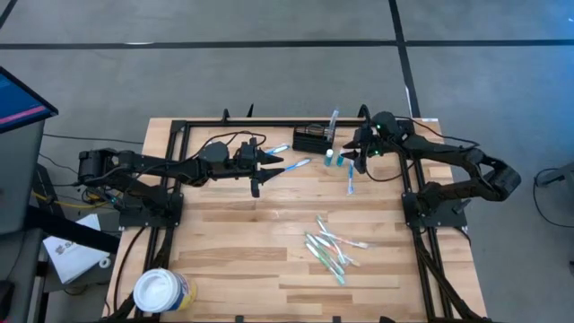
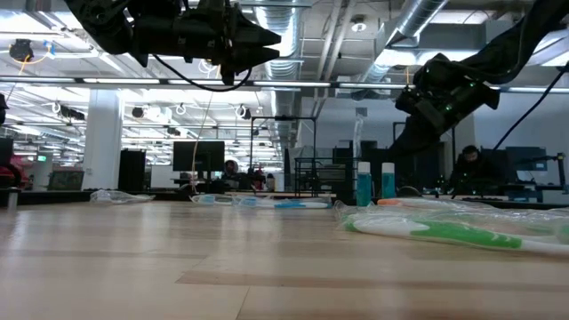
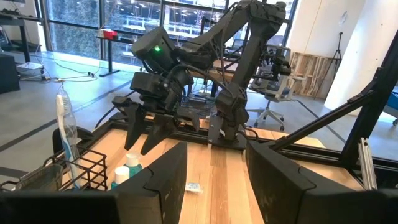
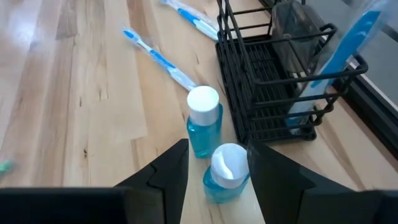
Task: Pick & Place toothbrushing station
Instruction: Put the mouthwash into the mesh organizer
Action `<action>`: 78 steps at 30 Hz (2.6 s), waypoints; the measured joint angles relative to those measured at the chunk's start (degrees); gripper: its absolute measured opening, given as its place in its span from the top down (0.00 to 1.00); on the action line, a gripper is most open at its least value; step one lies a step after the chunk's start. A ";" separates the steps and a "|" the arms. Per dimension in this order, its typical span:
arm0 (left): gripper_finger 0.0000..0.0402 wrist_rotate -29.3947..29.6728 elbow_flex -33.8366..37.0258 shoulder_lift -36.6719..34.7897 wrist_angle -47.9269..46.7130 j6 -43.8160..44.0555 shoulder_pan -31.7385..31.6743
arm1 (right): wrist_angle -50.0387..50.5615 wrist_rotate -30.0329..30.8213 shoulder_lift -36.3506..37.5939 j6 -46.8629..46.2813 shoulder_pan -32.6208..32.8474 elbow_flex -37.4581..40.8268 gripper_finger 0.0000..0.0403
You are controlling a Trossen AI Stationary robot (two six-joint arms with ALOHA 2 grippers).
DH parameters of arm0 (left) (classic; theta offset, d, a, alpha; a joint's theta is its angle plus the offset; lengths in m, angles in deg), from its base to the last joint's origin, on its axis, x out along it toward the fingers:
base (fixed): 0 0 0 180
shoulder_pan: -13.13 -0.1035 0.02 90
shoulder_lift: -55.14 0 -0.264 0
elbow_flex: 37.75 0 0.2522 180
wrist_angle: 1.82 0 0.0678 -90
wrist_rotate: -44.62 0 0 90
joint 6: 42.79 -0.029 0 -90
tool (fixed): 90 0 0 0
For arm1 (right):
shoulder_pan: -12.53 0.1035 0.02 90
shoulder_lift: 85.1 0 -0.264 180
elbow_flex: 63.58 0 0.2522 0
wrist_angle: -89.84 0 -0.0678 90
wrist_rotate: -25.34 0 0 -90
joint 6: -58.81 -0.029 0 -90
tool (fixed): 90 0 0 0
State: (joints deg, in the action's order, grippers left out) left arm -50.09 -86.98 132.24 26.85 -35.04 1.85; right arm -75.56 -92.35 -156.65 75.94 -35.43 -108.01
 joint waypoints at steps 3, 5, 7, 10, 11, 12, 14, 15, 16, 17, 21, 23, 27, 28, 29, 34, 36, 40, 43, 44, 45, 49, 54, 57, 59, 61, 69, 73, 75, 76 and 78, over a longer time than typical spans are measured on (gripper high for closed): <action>0.61 0.00 0.00 0.00 0.00 -0.01 0.02 | 0.64 0.14 0.00 0.00 -0.04 0.00 0.62; 0.61 0.00 0.02 0.00 0.00 -0.01 0.01 | 0.84 0.55 0.00 -0.04 -0.04 0.00 0.62; 0.61 0.00 0.02 0.00 0.01 -0.01 0.01 | 1.23 0.78 0.00 -0.04 -0.04 0.02 0.62; 0.61 0.00 0.00 0.00 0.01 -0.01 0.02 | 1.85 0.79 0.00 -0.07 -0.04 0.00 0.62; 0.61 0.00 0.02 0.00 0.01 -0.01 0.02 | 2.03 0.79 0.00 -0.08 -0.04 0.00 0.62; 0.61 0.00 0.00 0.00 0.01 -0.01 0.01 | 2.28 0.79 0.00 -0.20 -0.04 0.00 0.62; 0.61 0.00 0.00 0.00 -0.01 -0.01 0.00 | 2.33 0.79 0.00 -0.61 -0.04 0.00 0.62; 0.61 0.00 0.00 0.00 0.00 -0.01 0.00 | 2.35 0.79 0.00 -0.63 -0.04 0.00 0.62; 0.61 0.00 0.01 0.00 0.00 -0.01 -0.01 | 2.48 0.79 0.00 -0.63 -0.04 0.00 0.62; 0.61 0.00 0.00 0.00 0.01 0.01 0.01 | 2.78 0.79 0.00 -0.63 -0.04 0.00 0.62; 0.61 0.00 0.01 0.00 0.00 -0.01 0.01 | 4.57 0.79 -0.01 -1.60 0.00 0.00 0.62; 0.61 0.00 0.00 0.00 0.01 0.00 -0.01 | 5.27 0.79 0.00 -2.01 0.00 0.00 0.62; 0.61 0.00 0.01 0.00 0.01 0.02 0.02 | 5.44 0.79 -0.01 -2.12 0.00 0.00 0.62; 0.61 0.00 0.00 0.00 0.00 0.00 0.00 | 5.44 0.79 0.00 -2.12 0.00 0.00 0.62; 0.61 0.00 0.00 0.00 0.01 -0.01 0.01 | 5.42 0.79 0.00 -2.12 0.00 0.00 0.62; 0.61 0.00 0.00 0.00 -0.01 0.01 0.02 | 5.08 1.23 -0.01 -0.83 -0.02 0.00 0.62; 0.61 0.00 0.01 0.00 -0.01 -0.01 0.01 | 5.57 2.26 -0.01 -0.73 0.00 -0.48 0.62; 0.61 0.00 0.00 0.00 0.01 -0.01 0.00 | 9.60 4.47 -0.02 -0.27 0.32 -3.29 0.62; 0.61 0.00 0.01 0.00 -0.01 -0.01 0.00 | 13.81 5.53 -0.02 1.17 1.08 -6.09 0.62; 0.61 0.00 0.01 0.00 -0.01 -0.01 0.00 | 15.51 5.53 -0.02 1.33 1.43 -7.14 0.62; 0.61 0.00 0.00 0.00 0.01 -0.01 0.01 | 17.24 5.57 -0.02 1.39 1.83 -8.18 0.62; 0.61 0.00 0.00 0.00 0.01 -0.01 0.00 | 22.62 8.44 -0.02 2.47 4.21 -11.72 0.62; 0.61 0.00 0.01 0.00 -0.04 -0.01 0.00 | 26.60 13.86 -0.02 4.34 7.29 -14.50 0.62; 0.61 0.00 0.00 0.00 -0.06 -0.01 -0.01 | 29.01 16.52 -0.02 4.33 8.22 -16.64 0.62; 0.61 0.00 0.00 0.00 -0.12 -0.01 0.02 | 31.26 17.41 -0.02 3.63 8.26 -18.43 0.62; 0.61 0.00 0.00 0.00 -0.23 -0.01 0.02 | 33.68 17.71 -0.06 1.39 8.20 -20.09 0.62; 0.61 0.00 0.00 0.00 -0.25 0.14 0.02 | 44.19 17.83 -6.16 -14.94 7.40 -26.85 0.62; 0.61 0.00 0.00 0.00 -0.30 0.17 0.02 | 44.48 17.43 -10.47 -21.03 5.76 -28.73 0.62; 0.61 0.00 0.00 0.00 -0.38 0.17 0.02 | 45.43 16.67 -12.49 -21.60 5.21 -29.58 0.62; 0.61 0.00 0.00 0.00 -0.36 0.17 0.02 | 46.29 16.34 -13.11 -21.82 4.97 -29.97 0.62; 0.61 0.00 0.00 0.00 -0.40 0.17 0.02 | 46.95 16.00 -13.91 -22.35 4.98 -30.38 0.62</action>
State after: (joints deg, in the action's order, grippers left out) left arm -50.09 -86.98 132.24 26.45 -34.87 1.86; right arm -28.60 -76.34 -170.56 53.59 -30.45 -138.39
